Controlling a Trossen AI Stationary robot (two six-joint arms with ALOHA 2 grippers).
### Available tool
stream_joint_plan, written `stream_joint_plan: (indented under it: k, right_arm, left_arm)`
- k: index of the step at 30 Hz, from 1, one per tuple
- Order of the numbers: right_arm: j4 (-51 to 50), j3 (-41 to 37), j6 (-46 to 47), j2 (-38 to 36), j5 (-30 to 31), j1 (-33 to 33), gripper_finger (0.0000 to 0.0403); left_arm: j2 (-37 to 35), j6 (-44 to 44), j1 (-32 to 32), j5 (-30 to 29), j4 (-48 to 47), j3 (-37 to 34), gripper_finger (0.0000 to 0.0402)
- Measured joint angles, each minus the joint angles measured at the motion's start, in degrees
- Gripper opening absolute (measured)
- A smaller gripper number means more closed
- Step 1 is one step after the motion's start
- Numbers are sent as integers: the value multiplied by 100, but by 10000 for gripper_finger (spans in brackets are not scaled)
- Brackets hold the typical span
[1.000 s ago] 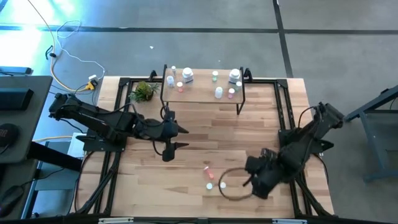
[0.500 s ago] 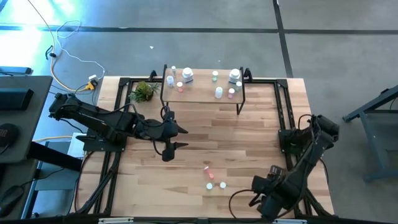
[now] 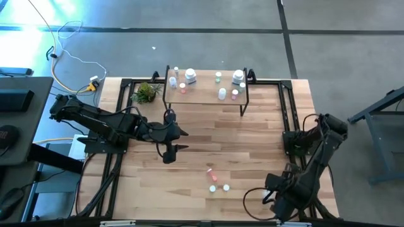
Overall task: Pick and place medicine bottles onto shelf by color
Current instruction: Put the transparent pill bottle on the shelf
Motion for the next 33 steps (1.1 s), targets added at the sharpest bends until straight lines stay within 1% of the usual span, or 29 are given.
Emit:
stream_joint_plan:
  k: [6,10,12,15,19,23,26,30,33]
  right_arm:
    - [1466,-1079,333,-635,-43,0,216]
    - [2217,-1481,332,-928,100,0,216]
    - [2508,-1614,146,-968,264,26,216]
    - [2749,-1823,-248,-968,454,76,216]
    - [3037,-2140,-446,-959,466,76,216]
    - [3142,-2368,-675,-959,636,76,216]
    - [3305,-2521,-693,-959,620,76,216]
    - [4035,-2807,-692,-958,586,76,216]
    - [4247,-2980,-622,-957,593,76,216]
  left_arm:
    - [0,0,0,-8,-19,0,225]
    - [0,0,0,-10,-26,0,225]
    - [0,0,0,-10,-17,0,225]
    - [0,-4,0,-10,-16,0,225]
    - [0,-20,0,-10,5,0,225]
    - [0,-51,0,-10,15,0,225]
    - [0,-107,1,-10,15,0,225]
    - [0,-109,1,-10,13,0,225]
    - [0,-107,2,-10,15,0,225]
